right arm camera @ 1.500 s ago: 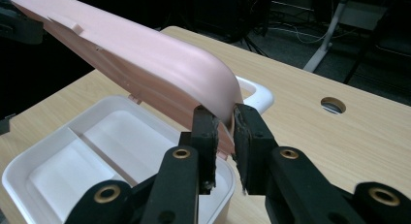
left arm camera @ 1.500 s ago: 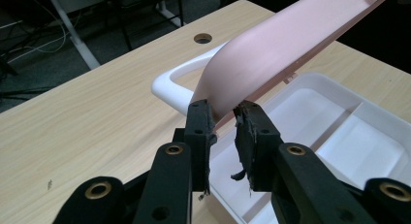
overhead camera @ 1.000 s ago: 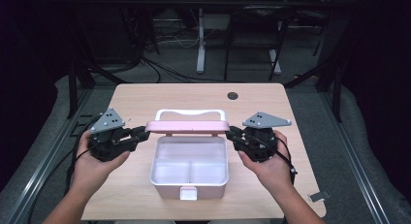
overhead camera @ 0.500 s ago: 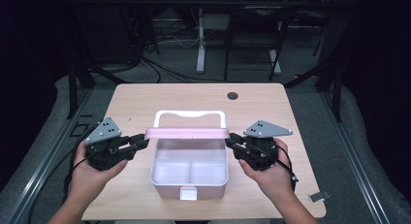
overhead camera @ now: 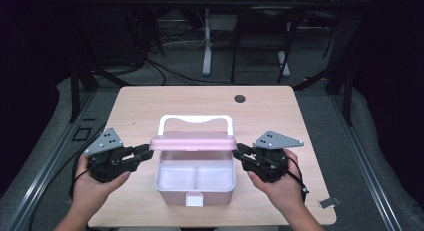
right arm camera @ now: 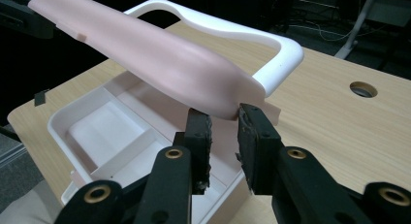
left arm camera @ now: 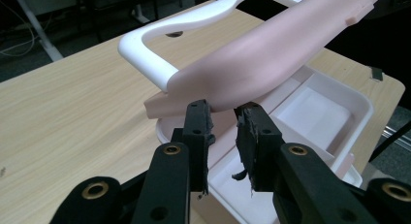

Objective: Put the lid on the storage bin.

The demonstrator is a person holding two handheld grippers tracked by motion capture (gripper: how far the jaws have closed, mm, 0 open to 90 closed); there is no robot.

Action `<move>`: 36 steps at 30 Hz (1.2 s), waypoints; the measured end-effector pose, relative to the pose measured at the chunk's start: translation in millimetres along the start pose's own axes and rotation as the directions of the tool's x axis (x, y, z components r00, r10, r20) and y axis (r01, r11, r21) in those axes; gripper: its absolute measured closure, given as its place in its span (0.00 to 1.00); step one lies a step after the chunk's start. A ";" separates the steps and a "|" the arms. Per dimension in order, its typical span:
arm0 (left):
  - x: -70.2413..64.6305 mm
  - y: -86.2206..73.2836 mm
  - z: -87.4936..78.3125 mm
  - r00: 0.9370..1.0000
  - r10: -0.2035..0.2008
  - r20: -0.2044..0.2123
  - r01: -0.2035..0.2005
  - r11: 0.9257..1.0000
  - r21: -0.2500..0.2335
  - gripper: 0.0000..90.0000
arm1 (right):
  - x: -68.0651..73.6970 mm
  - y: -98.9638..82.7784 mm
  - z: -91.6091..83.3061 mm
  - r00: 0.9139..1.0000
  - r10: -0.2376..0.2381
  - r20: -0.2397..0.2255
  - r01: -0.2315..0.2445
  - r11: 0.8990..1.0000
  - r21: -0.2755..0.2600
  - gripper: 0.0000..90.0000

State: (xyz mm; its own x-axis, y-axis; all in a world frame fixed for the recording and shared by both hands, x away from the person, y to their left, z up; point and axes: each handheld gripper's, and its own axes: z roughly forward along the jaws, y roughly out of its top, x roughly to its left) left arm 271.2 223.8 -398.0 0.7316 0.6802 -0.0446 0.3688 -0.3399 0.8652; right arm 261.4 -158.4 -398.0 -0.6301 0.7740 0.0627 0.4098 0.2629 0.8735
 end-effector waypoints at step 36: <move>-10.6 -53.1 4.8 1.000 -0.011 0.028 0.010 0.999 0.049 0.79 | 4.5 -57.3 5.3 0.996 0.035 -0.086 -0.032 0.999 0.042 0.83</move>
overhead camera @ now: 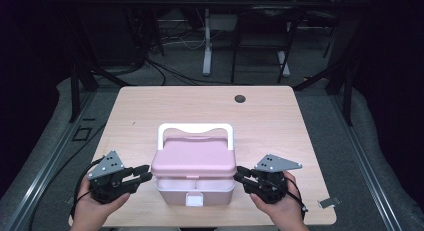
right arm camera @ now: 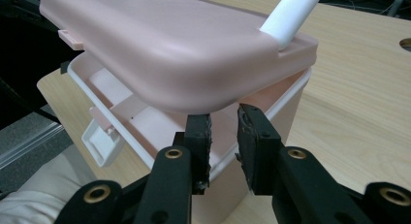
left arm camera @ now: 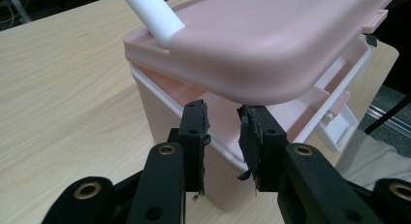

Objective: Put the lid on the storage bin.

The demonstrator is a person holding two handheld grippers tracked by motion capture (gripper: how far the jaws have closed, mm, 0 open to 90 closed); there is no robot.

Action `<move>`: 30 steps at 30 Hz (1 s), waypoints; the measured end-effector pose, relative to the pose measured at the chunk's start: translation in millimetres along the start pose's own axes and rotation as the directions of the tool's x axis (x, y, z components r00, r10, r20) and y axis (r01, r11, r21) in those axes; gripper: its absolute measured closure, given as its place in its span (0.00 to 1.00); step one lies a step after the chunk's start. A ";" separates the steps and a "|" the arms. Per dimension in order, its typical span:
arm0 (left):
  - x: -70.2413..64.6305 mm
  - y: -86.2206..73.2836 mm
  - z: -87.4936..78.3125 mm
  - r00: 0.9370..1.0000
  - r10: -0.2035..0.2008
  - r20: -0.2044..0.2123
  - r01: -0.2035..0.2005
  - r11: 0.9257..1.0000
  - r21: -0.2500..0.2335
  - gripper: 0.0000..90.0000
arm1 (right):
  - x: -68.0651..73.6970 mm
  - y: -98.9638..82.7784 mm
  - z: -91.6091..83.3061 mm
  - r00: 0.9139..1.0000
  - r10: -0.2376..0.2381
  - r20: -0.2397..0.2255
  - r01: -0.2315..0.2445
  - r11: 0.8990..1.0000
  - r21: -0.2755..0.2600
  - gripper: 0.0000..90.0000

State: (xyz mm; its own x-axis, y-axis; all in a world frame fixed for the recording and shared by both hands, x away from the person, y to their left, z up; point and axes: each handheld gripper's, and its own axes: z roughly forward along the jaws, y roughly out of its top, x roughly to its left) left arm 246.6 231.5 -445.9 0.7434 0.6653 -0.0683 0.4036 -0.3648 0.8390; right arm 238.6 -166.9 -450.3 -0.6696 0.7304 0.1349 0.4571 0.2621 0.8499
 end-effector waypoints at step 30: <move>7.9 -12.9 -6.2 0.999 -0.020 -0.032 0.021 1.000 0.017 0.68 | -11.9 -12.7 -15.8 0.999 0.045 -0.001 -0.045 0.999 -0.005 0.78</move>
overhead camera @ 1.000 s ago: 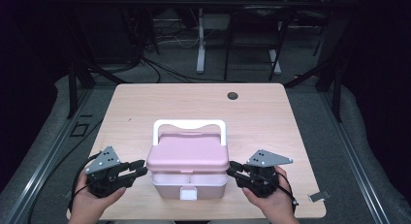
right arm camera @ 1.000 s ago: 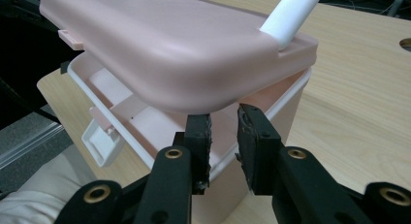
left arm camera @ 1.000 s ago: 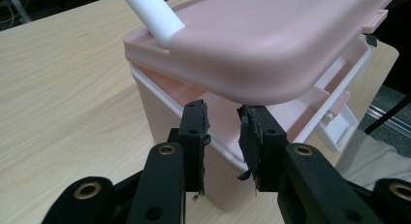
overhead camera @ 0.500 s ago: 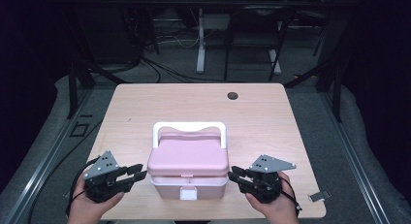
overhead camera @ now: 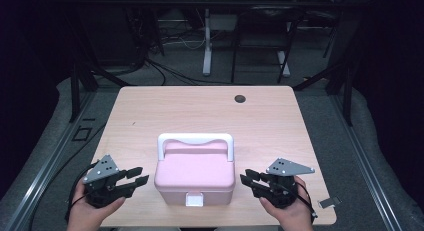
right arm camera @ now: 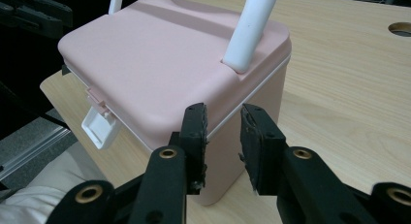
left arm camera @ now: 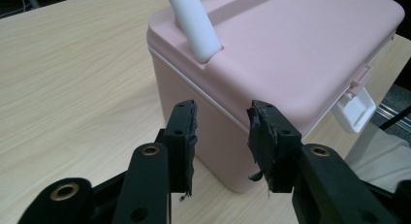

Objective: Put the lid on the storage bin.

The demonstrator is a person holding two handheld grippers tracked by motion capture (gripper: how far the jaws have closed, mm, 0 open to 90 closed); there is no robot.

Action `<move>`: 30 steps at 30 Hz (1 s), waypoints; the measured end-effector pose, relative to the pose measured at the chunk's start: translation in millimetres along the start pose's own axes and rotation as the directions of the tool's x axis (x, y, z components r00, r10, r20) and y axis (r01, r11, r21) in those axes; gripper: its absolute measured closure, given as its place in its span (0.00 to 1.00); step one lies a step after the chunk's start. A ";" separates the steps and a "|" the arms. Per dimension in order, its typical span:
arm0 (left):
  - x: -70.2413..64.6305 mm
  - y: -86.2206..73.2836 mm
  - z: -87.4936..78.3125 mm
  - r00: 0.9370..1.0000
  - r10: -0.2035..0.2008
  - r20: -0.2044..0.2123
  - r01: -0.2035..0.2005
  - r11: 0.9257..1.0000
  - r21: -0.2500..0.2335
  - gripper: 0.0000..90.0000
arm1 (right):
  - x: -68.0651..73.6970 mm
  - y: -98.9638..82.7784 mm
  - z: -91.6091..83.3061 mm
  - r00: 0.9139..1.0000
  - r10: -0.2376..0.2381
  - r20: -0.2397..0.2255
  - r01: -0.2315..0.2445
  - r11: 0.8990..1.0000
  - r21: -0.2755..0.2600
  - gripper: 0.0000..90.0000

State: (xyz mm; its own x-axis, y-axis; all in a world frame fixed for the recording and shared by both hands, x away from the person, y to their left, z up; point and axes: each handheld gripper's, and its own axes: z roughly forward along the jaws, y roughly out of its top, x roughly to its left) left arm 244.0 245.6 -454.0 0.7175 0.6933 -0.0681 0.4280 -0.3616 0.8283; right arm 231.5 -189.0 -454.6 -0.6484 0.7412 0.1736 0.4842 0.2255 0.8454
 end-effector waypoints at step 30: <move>52.1 10.5 34.6 0.991 -0.093 -0.092 0.095 0.995 0.011 0.53 | -35.7 22.1 32.8 0.993 0.025 0.117 -0.019 0.999 -0.049 0.53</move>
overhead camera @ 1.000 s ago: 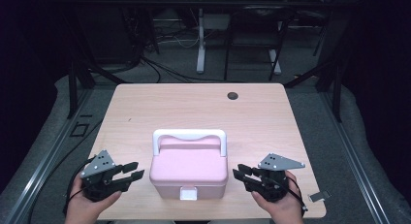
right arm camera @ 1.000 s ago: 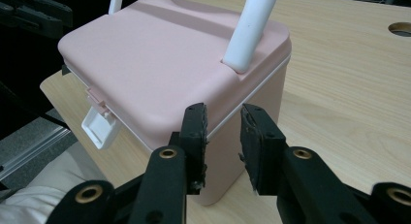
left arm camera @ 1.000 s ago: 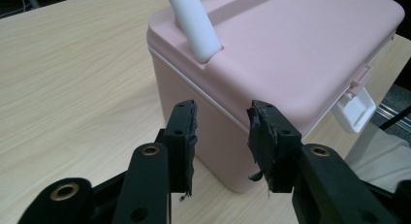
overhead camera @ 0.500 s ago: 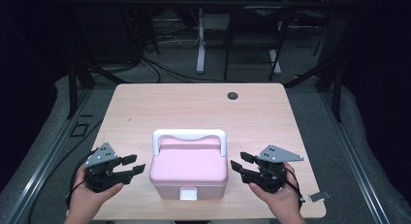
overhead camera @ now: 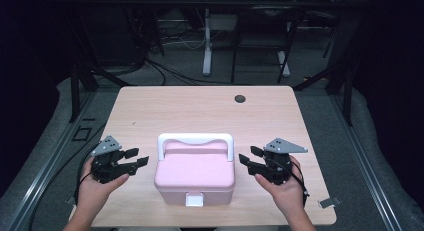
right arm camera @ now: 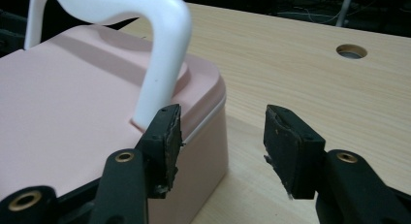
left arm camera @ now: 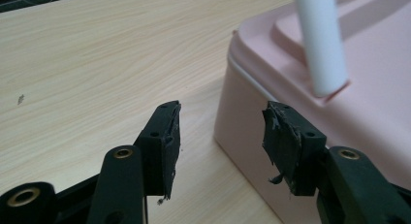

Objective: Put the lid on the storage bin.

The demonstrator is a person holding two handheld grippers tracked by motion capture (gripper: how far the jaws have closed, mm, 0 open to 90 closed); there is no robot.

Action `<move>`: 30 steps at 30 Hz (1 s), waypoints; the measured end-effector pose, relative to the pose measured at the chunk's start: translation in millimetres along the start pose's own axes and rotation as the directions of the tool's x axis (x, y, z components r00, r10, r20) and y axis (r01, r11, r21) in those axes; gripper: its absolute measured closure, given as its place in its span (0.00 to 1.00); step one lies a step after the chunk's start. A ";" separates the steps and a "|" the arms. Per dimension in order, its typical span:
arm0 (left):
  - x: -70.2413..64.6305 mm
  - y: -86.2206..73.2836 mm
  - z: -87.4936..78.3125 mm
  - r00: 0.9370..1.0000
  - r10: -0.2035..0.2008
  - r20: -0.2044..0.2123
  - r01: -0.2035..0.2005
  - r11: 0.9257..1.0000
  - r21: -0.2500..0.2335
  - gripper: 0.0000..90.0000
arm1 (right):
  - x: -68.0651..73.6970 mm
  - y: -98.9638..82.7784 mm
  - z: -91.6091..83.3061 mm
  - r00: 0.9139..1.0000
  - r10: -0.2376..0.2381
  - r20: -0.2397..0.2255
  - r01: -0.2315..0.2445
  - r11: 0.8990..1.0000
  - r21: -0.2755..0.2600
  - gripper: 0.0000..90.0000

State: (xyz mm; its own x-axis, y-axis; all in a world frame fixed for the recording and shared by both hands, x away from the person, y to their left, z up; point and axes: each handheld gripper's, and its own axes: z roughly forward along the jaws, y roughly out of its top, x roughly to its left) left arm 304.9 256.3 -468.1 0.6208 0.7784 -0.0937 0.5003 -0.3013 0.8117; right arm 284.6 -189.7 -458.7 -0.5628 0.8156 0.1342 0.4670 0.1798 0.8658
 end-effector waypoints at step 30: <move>35.8 -50.2 20.5 0.997 -0.056 -0.059 0.058 0.998 0.020 0.51 | -46.0 -51.8 27.4 0.986 0.082 0.146 -0.092 0.994 0.060 0.52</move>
State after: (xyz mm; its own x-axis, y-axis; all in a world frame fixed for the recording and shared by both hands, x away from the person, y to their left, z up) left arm 314.4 288.0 -524.0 0.5549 0.8253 -0.1051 0.5475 -0.2671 0.7930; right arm 305.0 -221.5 -523.0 -0.4171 0.8990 0.1333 0.5566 0.1367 0.8194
